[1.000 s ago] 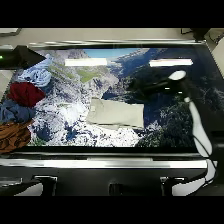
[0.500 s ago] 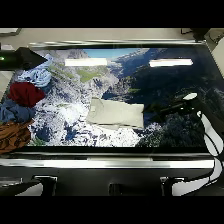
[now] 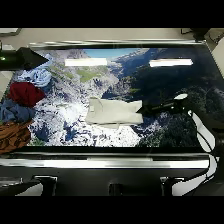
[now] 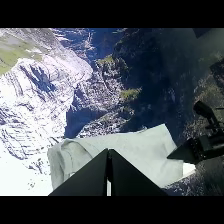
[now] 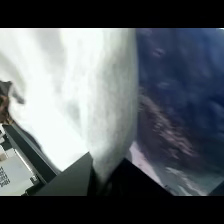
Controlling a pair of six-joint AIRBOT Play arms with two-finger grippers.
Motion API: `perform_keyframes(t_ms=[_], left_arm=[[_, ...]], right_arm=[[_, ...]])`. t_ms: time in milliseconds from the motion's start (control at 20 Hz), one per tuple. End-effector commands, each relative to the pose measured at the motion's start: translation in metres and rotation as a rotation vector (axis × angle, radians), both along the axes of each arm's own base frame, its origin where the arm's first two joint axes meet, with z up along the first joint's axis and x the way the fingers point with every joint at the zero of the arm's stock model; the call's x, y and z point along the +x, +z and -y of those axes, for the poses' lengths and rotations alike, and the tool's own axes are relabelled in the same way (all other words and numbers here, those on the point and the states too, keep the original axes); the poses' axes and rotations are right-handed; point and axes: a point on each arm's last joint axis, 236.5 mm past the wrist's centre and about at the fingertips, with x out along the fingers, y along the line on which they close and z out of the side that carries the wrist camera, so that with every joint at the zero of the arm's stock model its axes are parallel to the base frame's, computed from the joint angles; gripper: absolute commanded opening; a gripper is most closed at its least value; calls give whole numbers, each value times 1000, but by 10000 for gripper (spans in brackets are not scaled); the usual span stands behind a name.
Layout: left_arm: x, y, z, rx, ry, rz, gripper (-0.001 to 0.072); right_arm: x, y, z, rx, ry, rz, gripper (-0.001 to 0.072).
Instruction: Fold the clothes and pants, and hang the long-sleeved shirts on hangers.
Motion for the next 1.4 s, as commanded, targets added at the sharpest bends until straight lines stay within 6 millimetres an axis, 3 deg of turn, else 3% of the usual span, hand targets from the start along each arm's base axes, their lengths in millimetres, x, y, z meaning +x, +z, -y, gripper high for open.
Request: perform_keyframes(t_ms=[0,100,200,300,400,500,600,700,850,950,1050,1200,1250,1350], left_arm=[[1,0,0,0,0,0,23],[1,0,0,0,0,0,22],[1,0,0,0,0,-1,23],[1,0,0,-1,0,-1,23],[1,0,0,-1,0,-1,23],[0,-1,0,-4,3,-5,22],[0,-1,0,-30,25,-29,23],[0,-1,0,-41,33,-39,23],[0,-1,1,-55,45,-52,23],[0,-1,1,-55,45,-53,23],[1,-1,1,-63,51,-61,23],[1,-2,1,-67,55,-67,23],[1,-2,1,-67,55,-67,23],[1,-2,1,-67,55,-67,22]], right_arm=[[26,62,10,-28,69,105,43],[59,100,44,-129,1,176,43],[89,136,99,-227,-124,263,44],[103,162,162,-288,-262,302,44],[101,181,235,-321,-417,311,44],[85,192,305,-347,-560,304,44],[58,190,376,-374,-710,267,44],[18,180,444,-442,-852,202,44],[-53,157,515,-525,-1006,53,44],[-103,134,544,-566,-1081,-95,44],[-146,102,547,-584,-1094,-260,44],[-190,49,516,-586,-1019,-487,44],[-198,39,500,-563,-1005,-522,44],[-222,26,488,-626,-1007,-564,44]])
